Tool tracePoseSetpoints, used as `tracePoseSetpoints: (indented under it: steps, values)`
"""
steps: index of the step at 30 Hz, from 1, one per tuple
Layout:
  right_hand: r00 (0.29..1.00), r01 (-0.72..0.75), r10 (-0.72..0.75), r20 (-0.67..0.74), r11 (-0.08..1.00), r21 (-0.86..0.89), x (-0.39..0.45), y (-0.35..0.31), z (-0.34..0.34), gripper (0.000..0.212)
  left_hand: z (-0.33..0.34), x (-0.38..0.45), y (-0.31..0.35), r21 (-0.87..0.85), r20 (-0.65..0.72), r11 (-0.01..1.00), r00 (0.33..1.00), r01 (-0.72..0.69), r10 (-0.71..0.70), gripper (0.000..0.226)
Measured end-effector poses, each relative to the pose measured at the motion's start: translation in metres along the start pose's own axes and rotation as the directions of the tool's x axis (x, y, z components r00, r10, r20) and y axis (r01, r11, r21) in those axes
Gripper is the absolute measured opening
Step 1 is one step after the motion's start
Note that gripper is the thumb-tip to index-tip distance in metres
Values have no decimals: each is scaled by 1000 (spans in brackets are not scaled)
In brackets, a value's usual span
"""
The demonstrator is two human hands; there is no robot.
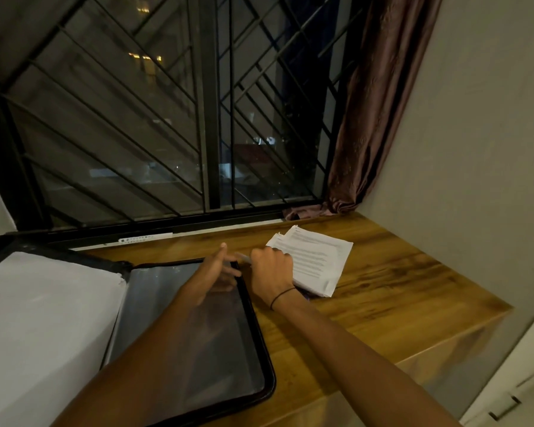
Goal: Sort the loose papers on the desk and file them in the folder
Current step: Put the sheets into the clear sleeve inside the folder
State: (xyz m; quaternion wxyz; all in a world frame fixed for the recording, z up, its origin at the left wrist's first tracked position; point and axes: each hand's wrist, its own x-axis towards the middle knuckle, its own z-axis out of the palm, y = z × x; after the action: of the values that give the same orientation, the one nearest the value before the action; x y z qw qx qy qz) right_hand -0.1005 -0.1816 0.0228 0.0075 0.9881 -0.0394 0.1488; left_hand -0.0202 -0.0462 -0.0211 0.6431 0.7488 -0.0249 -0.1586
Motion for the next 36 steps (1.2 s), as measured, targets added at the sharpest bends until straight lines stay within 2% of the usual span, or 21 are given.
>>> tracePoseSetpoints:
  steps: [3, 5, 8, 10, 12, 14, 16, 18, 22, 25, 27, 30, 32, 34, 35, 36]
  values:
    - [996, 82, -82, -25, 996, 28, -9, -14, -12, 20, -10, -5, 2, -165, 153, 974, 980, 154, -129, 73]
    - [989, 144, -142, -47, 989, 42, -16, -25, -15, 16, -19, -5, 3, -233, 207, 949, 964, 213, -166, 73]
    - [976, 213, -206, -73, 972, 102, -24, -39, -9, 19, -29, -8, 8, -230, 182, 937, 957, 265, -226, 53]
    - [978, 207, -201, -50, 951, 228, -26, -46, -4, 30, -36, -8, 6, -73, 102, 972, 971, 223, -215, 31]
    - [994, 97, -110, 11, 916, 389, -21, -46, -2, 63, -45, -6, 1, 144, 10, 976, 986, 161, -164, 12]
    - [999, -51, 53, 8, 883, 467, -9, -33, 3, 78, -53, -7, 2, 209, -26, 962, 985, 175, -173, 24]
    - [983, -174, 183, 24, 876, 450, 5, -11, 8, 66, -59, -12, 5, 221, -37, 956, 982, 190, -187, 40]
    - [961, -275, 246, 124, 884, 378, 11, 6, 14, 55, -66, -12, 3, 281, -42, 947, 987, 158, -152, 42]
    - [908, -372, 278, 314, 879, 298, 10, 9, 28, 63, -73, -14, 0, 211, -104, 972, 991, 106, -85, 37]
    - [893, -405, 281, 353, 844, 353, 11, 3, 29, 69, -70, -23, 9, 313, -192, 936, 976, 160, -102, 32]
    - [891, -421, 269, 366, 793, 441, 11, -2, 26, 78, -72, -30, 12, 353, -237, 914, 964, 202, -121, 32]
    - [907, -418, 286, 308, 695, 585, 16, -15, 24, 85, -80, -31, 6, 274, -207, 931, 960, 241, -188, 35]
    - [909, -397, 335, 247, 520, 757, 22, -22, 25, 74, -87, -29, 2, 198, -166, 952, 965, 235, -204, 48]
    - [893, -373, 362, 267, 265, 889, 27, -28, 25, 49, -89, -31, 1, 97, -103, 974, 975, 204, -194, 61]
    - [893, -376, 335, 300, 189, 907, 29, -32, 25, 36, -92, -25, -2, 40, -95, 981, 978, 188, -183, 72]
    - [903, -380, 286, 321, 185, 906, 31, -36, 26, 34, -92, -26, -1, -12, -109, 985, 979, 173, -174, 83]
